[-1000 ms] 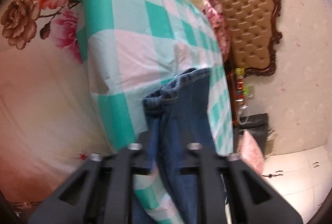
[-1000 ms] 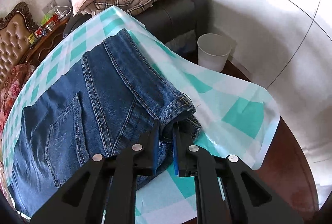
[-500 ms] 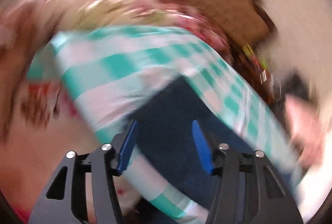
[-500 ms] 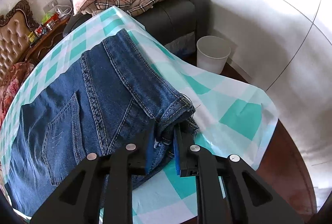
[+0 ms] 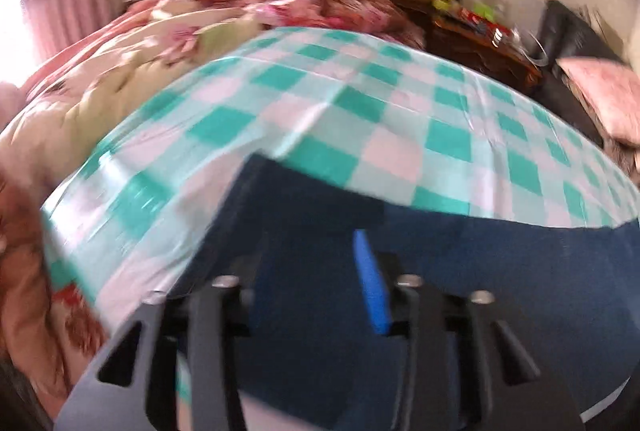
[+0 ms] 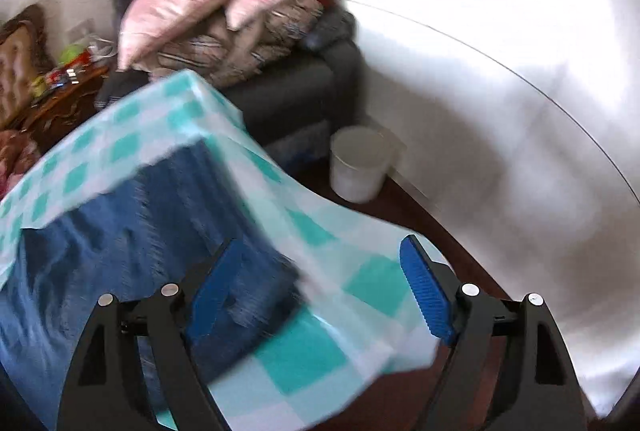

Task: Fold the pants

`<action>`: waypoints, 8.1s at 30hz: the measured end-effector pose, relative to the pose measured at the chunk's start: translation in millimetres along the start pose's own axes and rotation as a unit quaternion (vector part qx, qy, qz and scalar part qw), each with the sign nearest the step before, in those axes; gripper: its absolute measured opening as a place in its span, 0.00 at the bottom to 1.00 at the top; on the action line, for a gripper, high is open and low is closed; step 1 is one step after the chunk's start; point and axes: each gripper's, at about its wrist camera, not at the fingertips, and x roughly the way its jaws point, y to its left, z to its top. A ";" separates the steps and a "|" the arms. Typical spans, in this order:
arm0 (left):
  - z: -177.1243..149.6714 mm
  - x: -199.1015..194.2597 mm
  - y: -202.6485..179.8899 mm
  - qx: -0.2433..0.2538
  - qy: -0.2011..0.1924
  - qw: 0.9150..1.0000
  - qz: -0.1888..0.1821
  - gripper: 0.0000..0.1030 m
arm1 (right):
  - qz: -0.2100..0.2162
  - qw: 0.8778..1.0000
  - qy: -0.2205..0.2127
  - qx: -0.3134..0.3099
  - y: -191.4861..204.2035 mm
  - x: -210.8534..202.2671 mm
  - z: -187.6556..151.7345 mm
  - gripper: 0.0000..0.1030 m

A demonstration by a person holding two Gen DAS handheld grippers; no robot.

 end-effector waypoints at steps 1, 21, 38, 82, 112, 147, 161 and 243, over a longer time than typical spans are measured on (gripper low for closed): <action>4.9 9.9 0.4 0.004 0.010 1.000 0.000 0.26 | 0.013 1.000 -0.005 -0.008 9.5 -2.2 3.6 0.77; -18.1 28.1 -93.9 0.032 0.047 0.998 -0.014 0.21 | 0.044 0.980 0.006 -0.195 152.4 95.1 21.4 0.65; -62.0 -47.2 -151.4 0.090 -0.037 0.994 -0.055 0.56 | 0.061 0.990 -0.041 -0.120 122.2 29.7 -1.5 0.75; -140.2 -94.8 -323.4 0.171 0.037 0.980 -0.096 0.67 | 0.180 0.945 0.039 -0.270 211.1 -56.7 -171.0 0.83; -130.0 -57.6 -251.6 0.105 0.062 0.986 -0.116 0.32 | 0.277 0.894 0.030 -0.350 429.7 -38.4 -138.8 0.29; -148.3 -53.5 -283.5 0.145 0.055 0.985 -0.082 0.98 | 0.202 0.937 0.071 -0.275 328.7 -71.5 -188.7 0.95; -127.5 -45.4 -235.3 0.111 0.045 0.991 -0.057 0.81 | 0.235 0.931 0.047 -0.277 355.0 -88.8 -161.4 0.75; -89.6 -82.1 -64.1 0.056 0.021 0.996 0.060 0.39 | 0.245 0.904 0.032 -0.349 387.2 -126.9 -224.9 0.45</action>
